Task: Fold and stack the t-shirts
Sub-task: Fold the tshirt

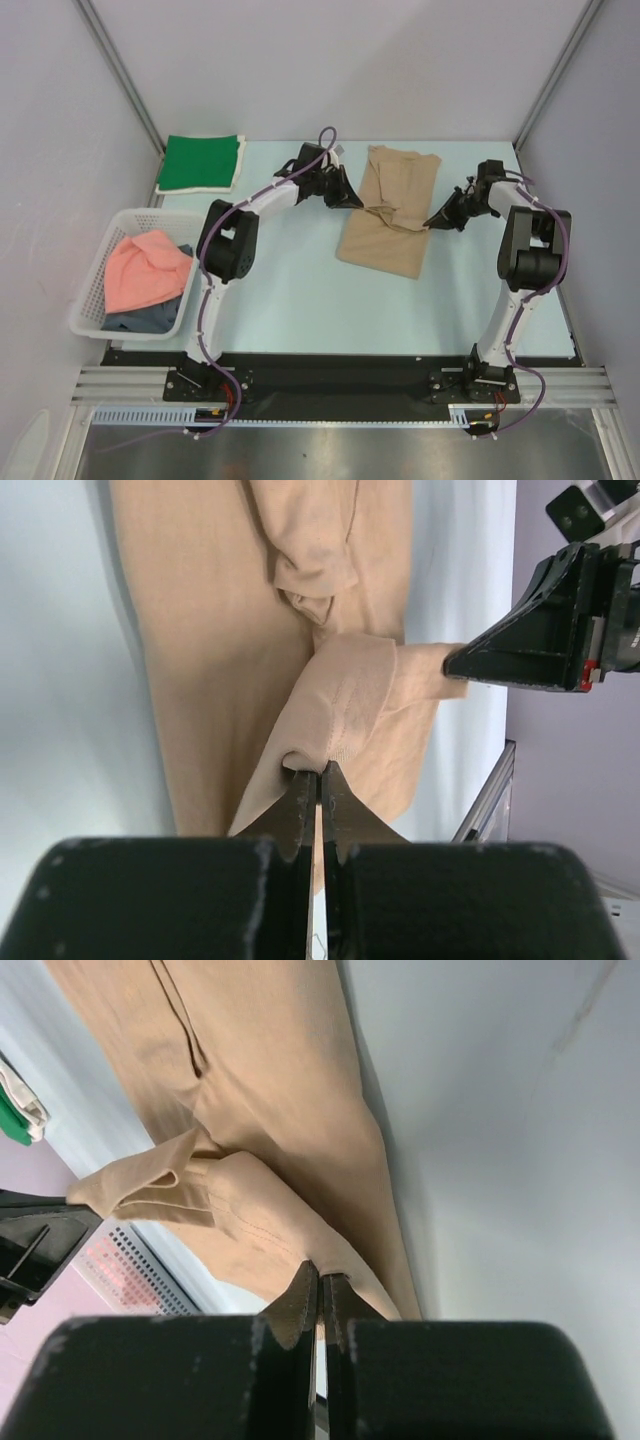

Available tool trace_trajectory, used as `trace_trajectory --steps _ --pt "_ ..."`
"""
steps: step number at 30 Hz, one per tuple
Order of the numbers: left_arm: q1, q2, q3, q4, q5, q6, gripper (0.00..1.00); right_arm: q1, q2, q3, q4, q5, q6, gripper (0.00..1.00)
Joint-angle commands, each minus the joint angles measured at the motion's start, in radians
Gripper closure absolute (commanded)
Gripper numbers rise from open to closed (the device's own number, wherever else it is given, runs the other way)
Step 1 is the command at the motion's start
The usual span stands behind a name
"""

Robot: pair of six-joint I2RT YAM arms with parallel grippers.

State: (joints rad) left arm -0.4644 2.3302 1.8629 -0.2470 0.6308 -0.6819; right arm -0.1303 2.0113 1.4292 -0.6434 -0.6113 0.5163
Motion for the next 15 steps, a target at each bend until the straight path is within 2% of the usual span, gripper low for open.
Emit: trace_trajectory --steps 1,5,6,8,10,13,14,15 --pt "0.010 0.020 0.044 0.029 0.021 -0.027 1.00 -0.015 0.032 0.066 -0.028 -0.028 -0.039 1.00" --pt "0.013 0.026 0.048 0.022 0.010 -0.021 1.00 -0.025 0.064 0.098 -0.030 -0.041 -0.047 1.00" --pt "0.015 0.031 0.061 0.017 0.010 -0.019 0.98 -0.025 0.084 0.108 -0.033 -0.047 -0.048 0.97" --pt "0.017 0.058 0.087 -0.021 0.010 -0.012 0.85 -0.026 0.104 0.140 -0.044 -0.048 -0.047 0.89" --pt "0.020 0.073 0.128 -0.049 0.000 0.016 0.76 -0.028 0.131 0.168 -0.047 -0.053 -0.048 0.82" --pt "0.026 0.070 0.212 -0.176 -0.114 0.120 0.42 -0.051 0.173 0.287 -0.093 0.002 -0.079 0.65" --pt "0.029 0.045 0.226 -0.222 -0.181 0.143 0.37 -0.058 0.184 0.334 -0.105 0.021 -0.085 0.60" --pt "0.039 0.025 0.222 -0.231 -0.206 0.189 0.37 -0.080 0.196 0.420 -0.143 0.042 -0.093 0.51"
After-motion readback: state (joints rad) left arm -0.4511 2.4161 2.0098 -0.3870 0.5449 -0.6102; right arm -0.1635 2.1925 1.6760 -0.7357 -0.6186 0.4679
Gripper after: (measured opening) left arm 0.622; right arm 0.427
